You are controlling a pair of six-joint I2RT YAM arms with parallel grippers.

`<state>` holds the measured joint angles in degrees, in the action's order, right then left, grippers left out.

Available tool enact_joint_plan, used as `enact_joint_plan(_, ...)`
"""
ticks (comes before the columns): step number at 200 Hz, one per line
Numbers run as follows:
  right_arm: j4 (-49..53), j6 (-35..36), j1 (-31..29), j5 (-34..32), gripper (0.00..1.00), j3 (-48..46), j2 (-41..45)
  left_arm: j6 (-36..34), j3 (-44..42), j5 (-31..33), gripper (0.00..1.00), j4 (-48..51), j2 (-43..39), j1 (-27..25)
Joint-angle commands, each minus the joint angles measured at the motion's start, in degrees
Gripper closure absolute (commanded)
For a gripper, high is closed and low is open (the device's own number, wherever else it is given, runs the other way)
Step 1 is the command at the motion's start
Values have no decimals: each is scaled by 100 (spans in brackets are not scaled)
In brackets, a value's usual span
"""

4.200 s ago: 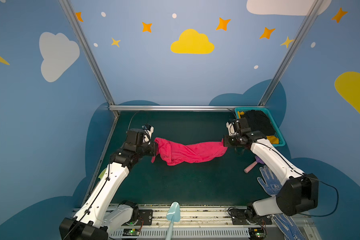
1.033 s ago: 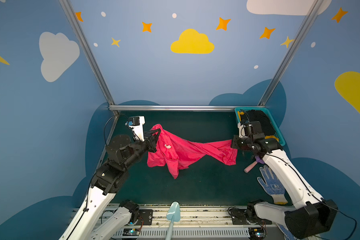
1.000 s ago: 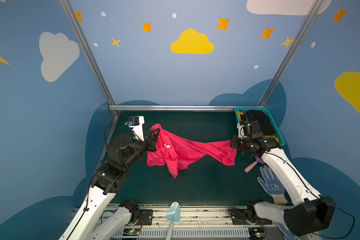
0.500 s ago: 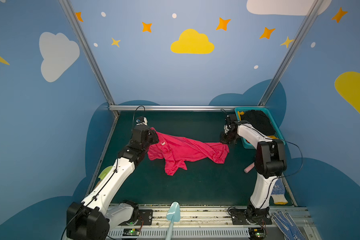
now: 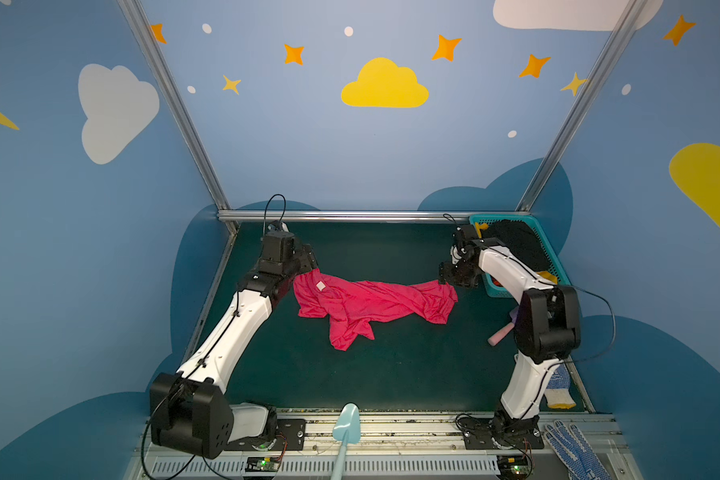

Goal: Fold and stack the t-shirts

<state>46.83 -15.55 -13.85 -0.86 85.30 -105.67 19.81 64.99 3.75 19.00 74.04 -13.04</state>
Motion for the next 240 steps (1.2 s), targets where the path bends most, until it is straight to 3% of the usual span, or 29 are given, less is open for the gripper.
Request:
enact_joint_plan(1,29,13,-264,-54,24,-489,651,-168,45,154,24,1417,-320,-582)
enact_joint_plan(25,-40,-142,-507,-23,24,-988,1112,402,-196,-70,35,2395,-236,-1224)
enact_joint_plan(46,-121,-342,-647,37,24,-1326,1467,1013,-677,-428,47,2668,-179,-1710)
enact_joint_plan(93,-280,-531,-766,150,24,-1638,1899,1966,-1597,-448,50,2627,-150,-2587)
enact_joint_plan(151,-358,-610,-804,217,24,-1681,1804,2040,-1787,-261,46,1976,484,-2760)
enact_joint_plan(191,-378,-635,-813,153,24,-1718,1891,1845,-1352,328,52,2094,1326,-2749)
enact_joint_plan(240,-341,-625,-813,92,24,-1727,1949,1771,-1219,271,62,1756,1899,-2706)
